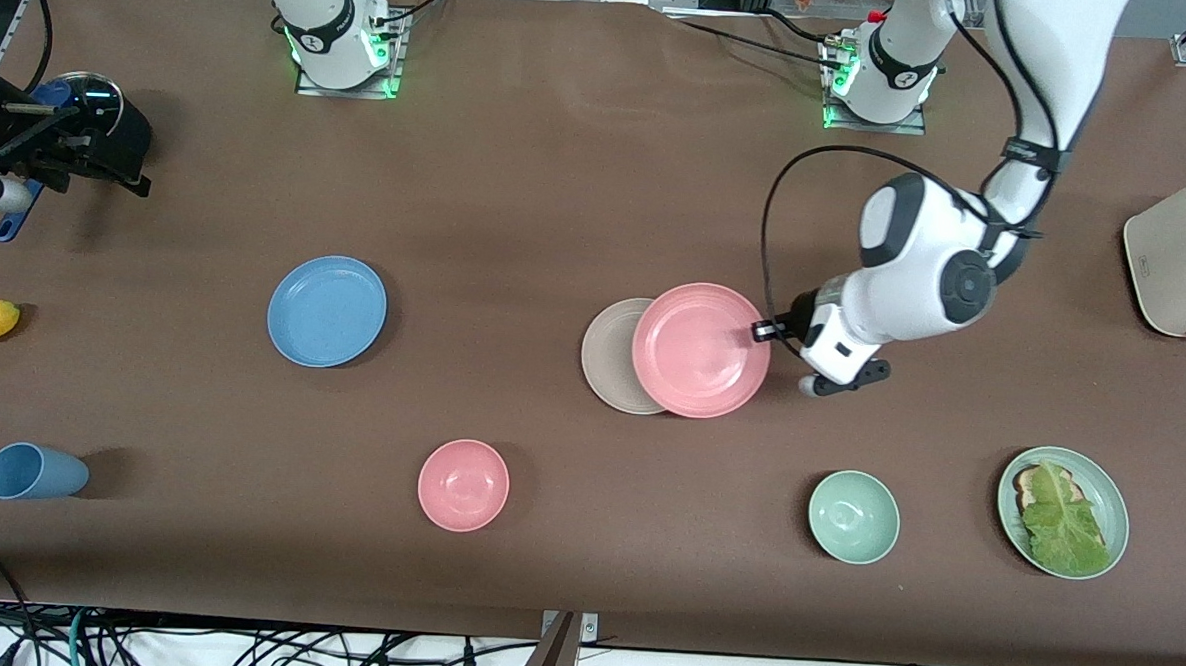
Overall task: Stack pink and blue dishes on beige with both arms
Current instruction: 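Carry the pink plate with the left gripper onto the beige plate, then open the left gripper to release the pink plate, then grasp the blue plate rim with the right gripper while the left gripper withdraws, then lift and carry the blue plate with the right gripper onto the pink plate, then open the right gripper to release the blue plate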
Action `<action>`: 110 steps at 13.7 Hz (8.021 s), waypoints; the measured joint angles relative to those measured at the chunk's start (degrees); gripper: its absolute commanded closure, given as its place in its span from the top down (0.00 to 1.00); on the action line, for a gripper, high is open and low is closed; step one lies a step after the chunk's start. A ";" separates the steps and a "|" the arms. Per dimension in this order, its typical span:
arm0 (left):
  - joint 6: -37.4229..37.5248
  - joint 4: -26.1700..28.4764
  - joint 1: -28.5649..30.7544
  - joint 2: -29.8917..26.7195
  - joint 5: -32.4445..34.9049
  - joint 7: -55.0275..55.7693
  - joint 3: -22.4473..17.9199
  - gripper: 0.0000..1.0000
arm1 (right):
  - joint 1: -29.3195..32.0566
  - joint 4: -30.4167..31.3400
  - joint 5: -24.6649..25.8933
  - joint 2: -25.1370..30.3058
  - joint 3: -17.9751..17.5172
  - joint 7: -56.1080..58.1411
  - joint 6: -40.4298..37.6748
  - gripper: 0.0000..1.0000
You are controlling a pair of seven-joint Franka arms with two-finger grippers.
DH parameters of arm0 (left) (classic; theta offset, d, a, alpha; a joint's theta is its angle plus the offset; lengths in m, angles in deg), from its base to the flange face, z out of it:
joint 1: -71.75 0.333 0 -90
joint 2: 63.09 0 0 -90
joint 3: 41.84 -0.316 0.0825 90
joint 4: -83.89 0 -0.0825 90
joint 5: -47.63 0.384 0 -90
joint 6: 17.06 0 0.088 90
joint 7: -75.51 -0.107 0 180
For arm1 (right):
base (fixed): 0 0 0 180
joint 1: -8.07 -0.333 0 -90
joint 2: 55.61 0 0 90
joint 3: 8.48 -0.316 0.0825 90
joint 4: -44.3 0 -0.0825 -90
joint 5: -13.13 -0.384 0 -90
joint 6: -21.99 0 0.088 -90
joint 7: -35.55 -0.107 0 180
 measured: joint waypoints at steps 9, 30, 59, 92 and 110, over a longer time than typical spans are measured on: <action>-10.58 0.27 -7.18 5.51 5.55 8.23 0.00 0.00 | 0.00 -0.01 0.00 0.00 0.00 0.00 -0.06 1.00; -6.92 -1.68 -7.40 5.37 14.81 8.57 -0.86 0.73 | 0.00 0.91 -0.05 -6.33 0.27 0.01 -0.72 1.00; 43.09 -24.69 8.80 -8.42 20.20 -29.30 -13.15 1.00 | 5.56 13.59 -31.62 -33.54 3.92 16.77 27.95 0.00; 58.33 -18.81 7.52 -19.59 15.63 -28.70 -17.62 1.00 | -33.88 -8.36 -27.96 -35.03 -2.60 -33.96 31.70 0.00; 57.65 -18.80 7.19 -19.58 15.66 -30.87 -17.43 1.00 | -38.24 -15.93 -28.25 -47.44 -2.65 -36.01 42.04 1.00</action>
